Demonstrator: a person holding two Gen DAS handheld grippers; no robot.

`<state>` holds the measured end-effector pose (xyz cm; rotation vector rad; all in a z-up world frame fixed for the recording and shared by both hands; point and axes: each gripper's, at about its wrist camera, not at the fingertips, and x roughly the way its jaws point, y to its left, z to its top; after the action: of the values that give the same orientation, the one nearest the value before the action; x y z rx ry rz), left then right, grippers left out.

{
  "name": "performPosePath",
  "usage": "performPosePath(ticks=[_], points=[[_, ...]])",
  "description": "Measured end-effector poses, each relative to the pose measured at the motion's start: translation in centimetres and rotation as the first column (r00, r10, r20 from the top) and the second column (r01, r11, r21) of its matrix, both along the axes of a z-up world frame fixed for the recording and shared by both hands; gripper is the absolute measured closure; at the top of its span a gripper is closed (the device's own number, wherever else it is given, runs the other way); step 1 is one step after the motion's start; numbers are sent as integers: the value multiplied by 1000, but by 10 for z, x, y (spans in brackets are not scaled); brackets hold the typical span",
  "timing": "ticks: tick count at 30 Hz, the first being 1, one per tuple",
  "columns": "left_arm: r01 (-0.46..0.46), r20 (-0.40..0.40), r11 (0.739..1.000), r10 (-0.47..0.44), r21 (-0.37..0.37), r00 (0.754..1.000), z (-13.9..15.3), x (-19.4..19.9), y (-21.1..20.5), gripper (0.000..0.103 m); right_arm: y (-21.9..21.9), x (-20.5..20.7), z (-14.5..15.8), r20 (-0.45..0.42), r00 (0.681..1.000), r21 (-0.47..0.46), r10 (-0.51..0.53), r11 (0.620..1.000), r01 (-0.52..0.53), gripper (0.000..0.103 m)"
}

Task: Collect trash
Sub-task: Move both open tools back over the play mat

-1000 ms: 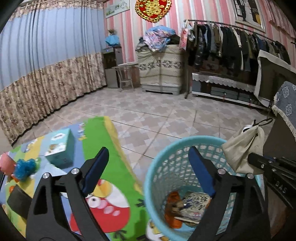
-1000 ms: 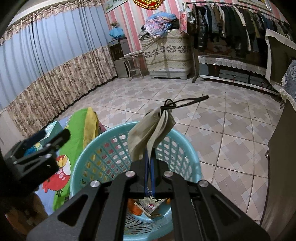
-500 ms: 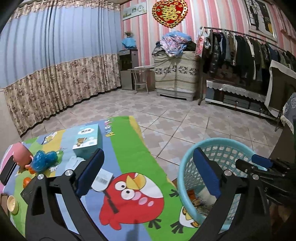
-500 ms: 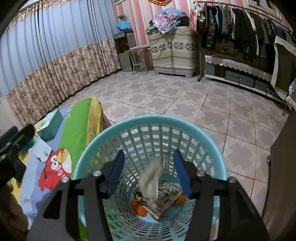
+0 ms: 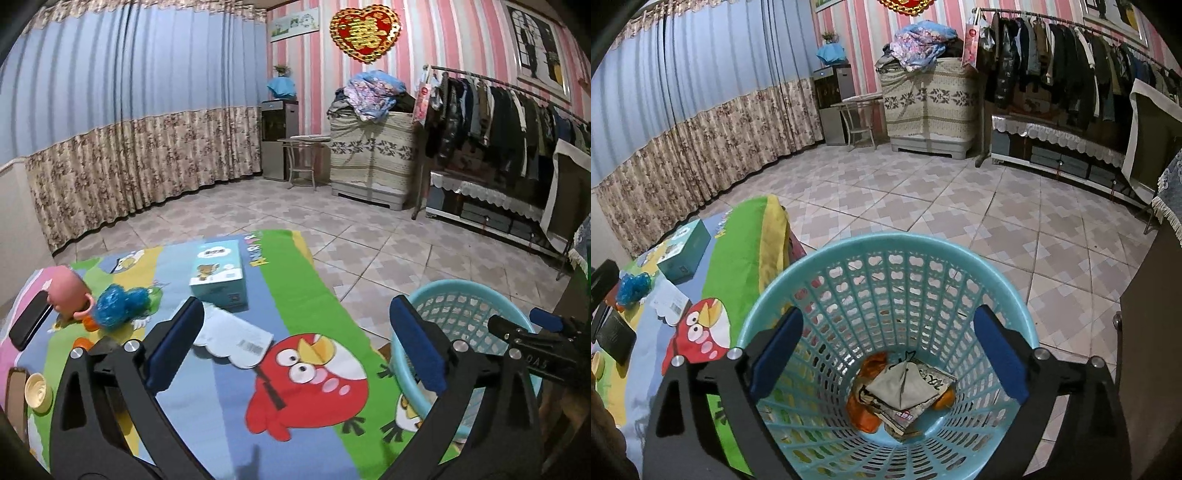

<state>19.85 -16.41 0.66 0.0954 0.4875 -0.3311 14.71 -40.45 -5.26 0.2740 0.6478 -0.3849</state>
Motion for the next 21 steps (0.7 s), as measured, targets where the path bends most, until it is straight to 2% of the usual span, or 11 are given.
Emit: performPosePath(ticks=[8, 16, 21], points=[[-49, 9, 999, 49, -19, 999, 8, -3, 46, 6, 29, 1, 12, 34, 999, -31, 9, 999, -8, 10], [-114, 33, 993, 114, -8, 993, 14, -11, 101, 6, 69, 6, 21, 60, 994, -71, 86, 994, -82, 8], [-172, -2, 985, 172, -9, 985, 8, -15, 149, 5, 91, 14, 17, 44, 989, -65, 138, 989, -135, 8]])
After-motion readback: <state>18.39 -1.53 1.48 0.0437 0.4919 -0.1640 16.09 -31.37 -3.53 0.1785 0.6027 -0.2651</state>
